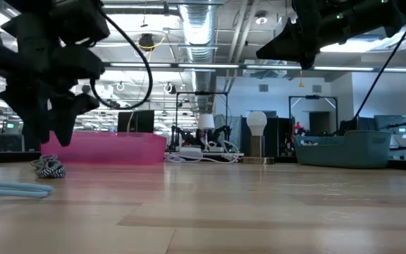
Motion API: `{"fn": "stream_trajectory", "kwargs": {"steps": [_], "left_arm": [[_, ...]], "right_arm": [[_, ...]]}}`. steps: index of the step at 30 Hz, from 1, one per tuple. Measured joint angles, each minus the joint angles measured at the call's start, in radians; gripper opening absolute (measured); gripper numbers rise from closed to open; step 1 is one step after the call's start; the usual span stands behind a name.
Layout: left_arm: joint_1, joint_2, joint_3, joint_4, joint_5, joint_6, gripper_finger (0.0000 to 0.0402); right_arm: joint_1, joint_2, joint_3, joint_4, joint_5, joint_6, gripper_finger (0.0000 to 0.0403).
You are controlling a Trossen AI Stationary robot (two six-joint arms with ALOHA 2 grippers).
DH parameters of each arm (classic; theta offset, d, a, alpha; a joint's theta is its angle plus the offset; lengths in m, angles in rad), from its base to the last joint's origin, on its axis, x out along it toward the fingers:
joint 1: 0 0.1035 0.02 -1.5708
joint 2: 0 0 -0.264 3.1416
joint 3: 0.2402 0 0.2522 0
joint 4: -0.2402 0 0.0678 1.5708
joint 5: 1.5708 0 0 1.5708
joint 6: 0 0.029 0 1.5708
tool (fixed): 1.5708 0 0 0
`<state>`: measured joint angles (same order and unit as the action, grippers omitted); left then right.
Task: Pick & Place USB Port
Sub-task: Put the black and white charger cable into the pink bin
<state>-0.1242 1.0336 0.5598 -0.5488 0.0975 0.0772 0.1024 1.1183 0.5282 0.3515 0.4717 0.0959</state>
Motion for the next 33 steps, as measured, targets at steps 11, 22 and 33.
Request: {"fn": "stream_trajectory", "kwargs": {"steps": [11, 22, 33], "left_arm": [[0.0, 0.14, 0.0, -0.001, 0.0, 0.0, 0.0172], [0.001, 0.212, 0.005, 0.003, -0.005, -0.001, 0.0149], [0.002, 0.152, -0.004, -0.008, 0.015, -0.063, 0.0017]], "right_arm": [[0.0, 0.0, 0.0, 0.0, 0.0, 0.002, 0.001], [0.0, 0.0, 0.0, -0.002, 0.0, 0.002, 0.001], [0.0, 0.0, 0.001, -0.018, 0.0, 0.002, 0.001]]}}
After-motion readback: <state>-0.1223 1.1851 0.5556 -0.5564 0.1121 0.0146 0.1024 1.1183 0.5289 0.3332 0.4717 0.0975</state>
